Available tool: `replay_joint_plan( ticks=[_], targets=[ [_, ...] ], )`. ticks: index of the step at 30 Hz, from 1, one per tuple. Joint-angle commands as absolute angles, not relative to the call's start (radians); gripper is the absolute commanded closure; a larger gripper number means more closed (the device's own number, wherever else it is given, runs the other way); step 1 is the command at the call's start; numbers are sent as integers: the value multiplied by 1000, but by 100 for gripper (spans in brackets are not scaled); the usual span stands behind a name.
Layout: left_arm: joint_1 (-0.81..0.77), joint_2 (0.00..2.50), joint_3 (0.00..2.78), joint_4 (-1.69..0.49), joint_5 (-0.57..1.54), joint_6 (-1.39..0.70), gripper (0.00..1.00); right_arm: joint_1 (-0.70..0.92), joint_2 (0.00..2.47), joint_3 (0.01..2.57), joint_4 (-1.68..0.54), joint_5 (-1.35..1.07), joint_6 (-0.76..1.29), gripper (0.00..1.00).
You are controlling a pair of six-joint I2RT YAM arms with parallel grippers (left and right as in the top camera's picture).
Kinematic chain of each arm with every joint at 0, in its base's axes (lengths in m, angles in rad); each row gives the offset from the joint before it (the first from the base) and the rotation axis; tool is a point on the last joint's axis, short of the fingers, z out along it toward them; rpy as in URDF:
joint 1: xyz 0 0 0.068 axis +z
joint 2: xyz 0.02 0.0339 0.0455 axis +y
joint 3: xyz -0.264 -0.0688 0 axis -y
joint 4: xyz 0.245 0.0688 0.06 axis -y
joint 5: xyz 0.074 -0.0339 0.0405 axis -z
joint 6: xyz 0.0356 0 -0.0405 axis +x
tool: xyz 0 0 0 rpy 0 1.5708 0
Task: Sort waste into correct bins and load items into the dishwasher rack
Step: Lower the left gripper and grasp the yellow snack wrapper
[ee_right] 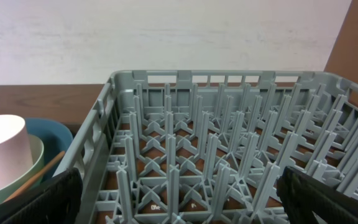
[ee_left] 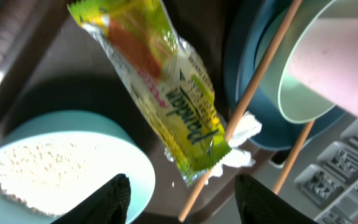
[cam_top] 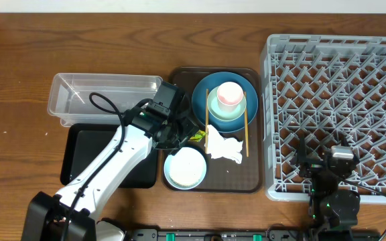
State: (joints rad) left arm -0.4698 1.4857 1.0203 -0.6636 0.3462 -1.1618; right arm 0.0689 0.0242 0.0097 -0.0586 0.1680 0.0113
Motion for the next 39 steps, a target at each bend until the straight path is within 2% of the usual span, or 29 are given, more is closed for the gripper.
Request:
replay_joint_plan(
  ticks=[1,11,24,30,32,39],
  targets=[
    [-471,1496,1008,-677,420,-1172,42,80,24,6,-60,168,21,1],
    [-470,1496,955,-635,438,-1327,41,80,24,6,-59,168,21,1],
    [-470,1496,948,-496,433,-1439,29,80,24,6,-59,168,21,1],
    [-470,1496,948,-496,432,-1438,29,80,24,6,-60,168,21,1],
    [-472,1496,946,-510,412,-1439,33,80,24,6,-60,168,21,1],
    [-489,1496,920,-509,364,-1492,33,80,24,6,-60,168,21,1]
  ],
)
